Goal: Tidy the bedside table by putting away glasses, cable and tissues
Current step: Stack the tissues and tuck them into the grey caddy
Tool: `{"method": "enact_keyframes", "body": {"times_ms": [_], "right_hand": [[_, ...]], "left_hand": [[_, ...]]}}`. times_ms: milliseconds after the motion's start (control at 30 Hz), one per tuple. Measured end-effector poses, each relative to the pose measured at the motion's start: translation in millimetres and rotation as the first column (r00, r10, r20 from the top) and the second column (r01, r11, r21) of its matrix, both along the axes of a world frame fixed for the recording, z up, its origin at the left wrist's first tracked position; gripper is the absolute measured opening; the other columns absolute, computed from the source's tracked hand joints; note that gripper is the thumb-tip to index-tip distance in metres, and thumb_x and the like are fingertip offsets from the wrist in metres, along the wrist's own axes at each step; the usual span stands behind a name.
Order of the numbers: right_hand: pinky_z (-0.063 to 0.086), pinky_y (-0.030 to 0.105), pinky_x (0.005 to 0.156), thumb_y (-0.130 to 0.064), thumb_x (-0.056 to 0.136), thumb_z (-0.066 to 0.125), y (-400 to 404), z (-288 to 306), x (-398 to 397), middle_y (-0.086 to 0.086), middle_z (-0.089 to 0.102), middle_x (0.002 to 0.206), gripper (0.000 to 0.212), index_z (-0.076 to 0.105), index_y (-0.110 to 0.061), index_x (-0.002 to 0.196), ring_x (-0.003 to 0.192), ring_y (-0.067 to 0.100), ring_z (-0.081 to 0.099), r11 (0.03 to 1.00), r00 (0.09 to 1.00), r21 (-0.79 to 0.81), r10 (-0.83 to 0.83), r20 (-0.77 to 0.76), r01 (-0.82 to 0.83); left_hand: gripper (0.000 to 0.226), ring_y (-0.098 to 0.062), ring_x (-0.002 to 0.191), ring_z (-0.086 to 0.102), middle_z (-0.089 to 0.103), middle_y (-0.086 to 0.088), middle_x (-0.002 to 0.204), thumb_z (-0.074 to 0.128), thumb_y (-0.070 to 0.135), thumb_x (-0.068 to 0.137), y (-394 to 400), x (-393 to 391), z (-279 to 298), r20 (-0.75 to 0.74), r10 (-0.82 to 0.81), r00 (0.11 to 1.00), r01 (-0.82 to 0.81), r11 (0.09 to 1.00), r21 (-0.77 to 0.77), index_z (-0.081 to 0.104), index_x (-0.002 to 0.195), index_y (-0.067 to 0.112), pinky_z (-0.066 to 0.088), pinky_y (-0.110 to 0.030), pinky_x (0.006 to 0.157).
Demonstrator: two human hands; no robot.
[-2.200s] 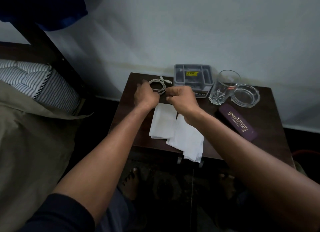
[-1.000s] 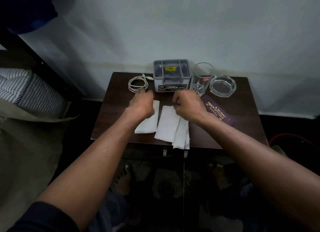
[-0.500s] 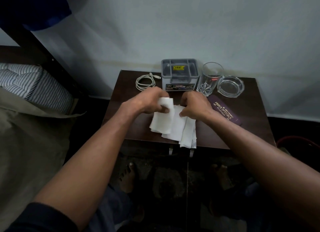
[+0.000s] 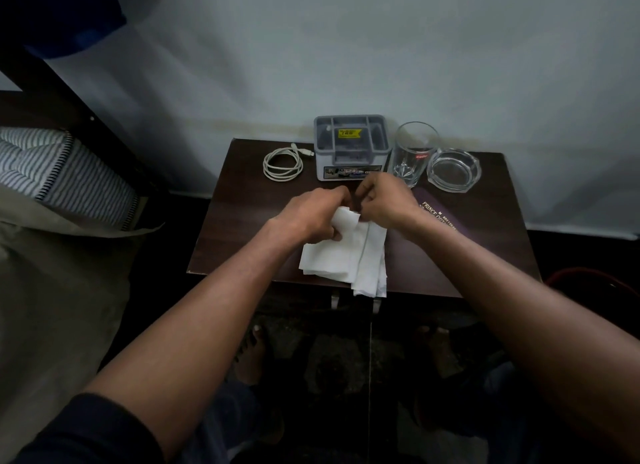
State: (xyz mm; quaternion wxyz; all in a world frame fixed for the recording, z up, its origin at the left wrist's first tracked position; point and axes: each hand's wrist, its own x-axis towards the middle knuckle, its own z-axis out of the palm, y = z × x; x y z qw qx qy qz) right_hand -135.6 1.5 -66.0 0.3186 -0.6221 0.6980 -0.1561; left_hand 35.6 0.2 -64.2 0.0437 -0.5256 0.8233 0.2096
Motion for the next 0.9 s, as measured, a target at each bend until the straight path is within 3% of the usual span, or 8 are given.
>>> {"method": "enact_keyframes", "body": {"times_ms": [133,233,300,533,700,800,833,900], "right_hand": [[0.048,0.03,0.073,-0.01,0.069,0.093,3,-7,-1,0.001,0.072,0.096,0.038,0.076,-0.017,0.102,0.094,0.022,0.067,0.992,0.985,0.082,0.103,-0.137,-0.093],[0.047,0.029,0.068,0.002,0.073,0.081,3,-9,2,-0.004,0.071,0.082,0.033,0.069,-0.026,0.086,0.089,0.022,0.071,0.999,0.997,-0.005,0.042,-0.064,-0.042],[0.056,0.033,0.068,0.005,0.074,0.072,1,-5,2,-0.005,0.074,0.078,0.035,0.067,-0.029,0.079,0.084,0.02,0.074,0.997,1.0,-0.072,-0.015,-0.025,0.013],[0.066,0.042,0.069,0.007,0.074,0.078,2,3,-1,-0.003,0.078,0.073,0.029,0.078,-0.02,0.087,0.071,0.013,0.076,0.982,0.98,-0.172,-0.049,0.192,0.083],[0.062,0.037,0.071,0.016,0.084,0.071,7,11,-2,0.009,0.075,0.087,0.033,0.071,-0.004,0.11,0.079,0.024,0.071,0.983,0.794,0.061,-0.175,0.582,0.172],[0.057,0.032,0.066,0.014,0.088,0.073,6,15,-3,0.004,0.073,0.085,0.032,0.07,-0.002,0.115,0.076,0.02,0.068,0.986,0.71,0.114,-0.168,0.684,0.124],[0.056,0.032,0.068,0.012,0.088,0.075,7,16,-3,0.004,0.073,0.086,0.031,0.07,-0.002,0.116,0.077,0.021,0.067,0.987,0.689,0.12,-0.162,0.707,0.109],[0.058,0.037,0.077,0.006,0.091,0.077,7,19,-2,0.007,0.074,0.09,0.027,0.071,-0.003,0.115,0.082,0.023,0.067,0.987,0.656,0.135,-0.162,0.737,0.092]], "left_hand": [[0.065,-0.029,0.119,0.064,0.067,-0.004,0.133,0.089,0.027,0.081,-1,-5,-4,0.024,-0.008,1.0,0.008,1.0,0.009,0.055,0.136,0.027,0.045,-0.038,0.079],[0.064,-0.03,0.122,0.064,0.066,-0.004,0.137,0.089,0.029,0.081,-3,-6,-5,0.015,0.0,1.0,0.0,1.0,-0.002,0.055,0.136,0.027,0.053,-0.042,0.087],[0.06,-0.03,0.125,0.063,0.065,-0.003,0.14,0.087,0.029,0.084,-6,-4,-4,-0.031,0.02,0.999,-0.02,1.0,-0.001,0.057,0.135,0.028,0.055,-0.046,0.096],[0.048,-0.019,0.114,0.067,0.072,0.002,0.12,0.094,0.023,0.074,-19,10,-1,-0.336,0.138,0.932,-0.123,0.99,0.066,0.069,0.114,0.03,0.056,-0.044,0.099],[0.061,-0.016,0.106,0.067,0.071,0.004,0.113,0.098,0.022,0.067,-18,15,-1,-0.445,0.193,0.875,-0.186,0.981,0.06,0.065,0.117,0.029,0.057,-0.043,0.096],[0.066,-0.015,0.11,0.06,0.061,0.005,0.122,0.099,0.027,0.068,-19,14,3,-0.444,0.123,0.887,-0.147,0.989,-0.019,0.069,0.126,0.022,0.053,-0.034,0.098],[0.059,-0.015,0.109,0.057,0.056,0.004,0.122,0.098,0.029,0.07,-20,15,4,-0.425,0.106,0.899,-0.13,0.991,-0.027,0.073,0.123,0.022,0.05,-0.031,0.096],[0.034,-0.016,0.102,0.058,0.057,0.006,0.114,0.096,0.041,0.071,-20,17,8,-0.371,0.062,0.927,-0.081,0.996,-0.038,0.077,0.097,0.03,0.051,-0.034,0.09]]}}
